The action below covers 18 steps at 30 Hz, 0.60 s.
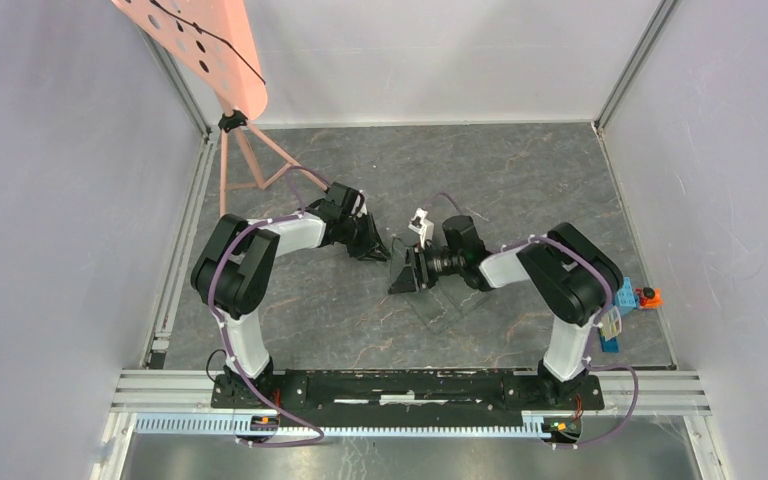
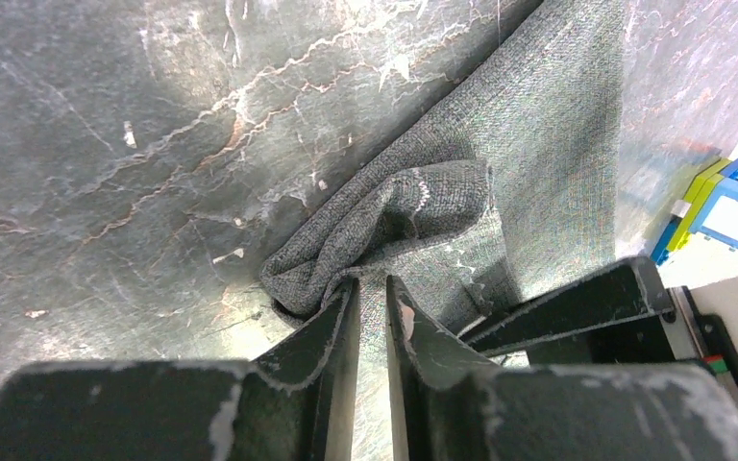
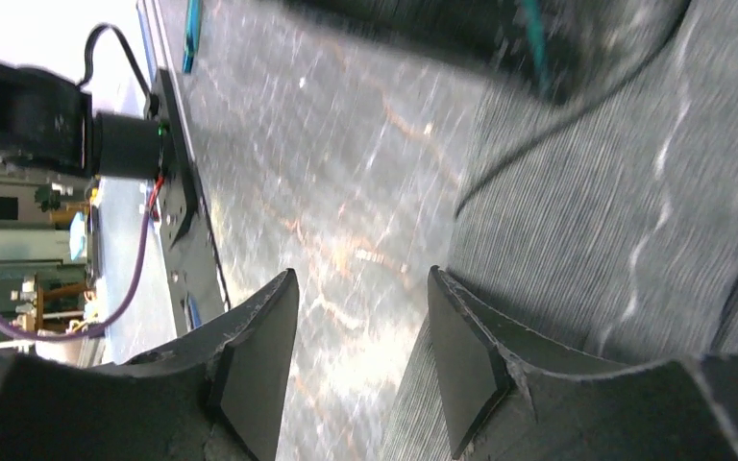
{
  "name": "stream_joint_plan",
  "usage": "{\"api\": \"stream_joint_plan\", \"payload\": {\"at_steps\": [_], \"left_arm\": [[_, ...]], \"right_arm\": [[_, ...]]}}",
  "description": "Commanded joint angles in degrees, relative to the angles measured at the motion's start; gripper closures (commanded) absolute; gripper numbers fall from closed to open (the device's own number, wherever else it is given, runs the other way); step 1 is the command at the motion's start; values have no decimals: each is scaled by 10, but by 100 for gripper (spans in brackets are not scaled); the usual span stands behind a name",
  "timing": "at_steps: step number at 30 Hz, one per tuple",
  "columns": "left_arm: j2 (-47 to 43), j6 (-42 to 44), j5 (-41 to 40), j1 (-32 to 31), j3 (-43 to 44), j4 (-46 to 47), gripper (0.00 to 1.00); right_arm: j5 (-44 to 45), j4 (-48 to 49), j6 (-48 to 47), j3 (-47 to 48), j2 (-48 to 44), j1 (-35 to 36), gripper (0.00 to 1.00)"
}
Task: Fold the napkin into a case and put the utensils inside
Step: Smooth out the 2/3-rectangle-folded napkin at the center of the board.
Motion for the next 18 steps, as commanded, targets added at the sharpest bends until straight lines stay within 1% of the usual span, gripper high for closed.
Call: {"api": "stream_joint_plan", "payload": {"at_steps": [1, 3, 6, 10, 13, 15, 16, 18], "left_arm": [[20, 12, -28, 5, -12, -3, 77], [21, 13, -27, 7, -11, -4, 77], [22, 15, -26, 7, -8, -7, 77], [8, 33, -25, 6, 6, -31, 76], [-27, 54, -8, 4, 24, -59, 66], [-57, 63, 3, 3, 32, -72, 58], [-72, 63, 8, 3, 35, -78, 54], [-100, 60, 19, 3, 37, -89, 50]], "right_arm": [[-17, -41, -39, -57, -69, -1, 42], [-24, -46, -45, -83, -94, -1, 42], [-29, -77, -71, -124, -136, -1, 42], [-19, -151, -123, -170, -201, -2, 42], [5, -227, -160, -179, -262, -23, 42], [32, -261, -171, -177, -309, -52, 41], [49, -275, -178, -172, -324, -65, 41], [110, -308, -194, -152, -344, -83, 40]]}}
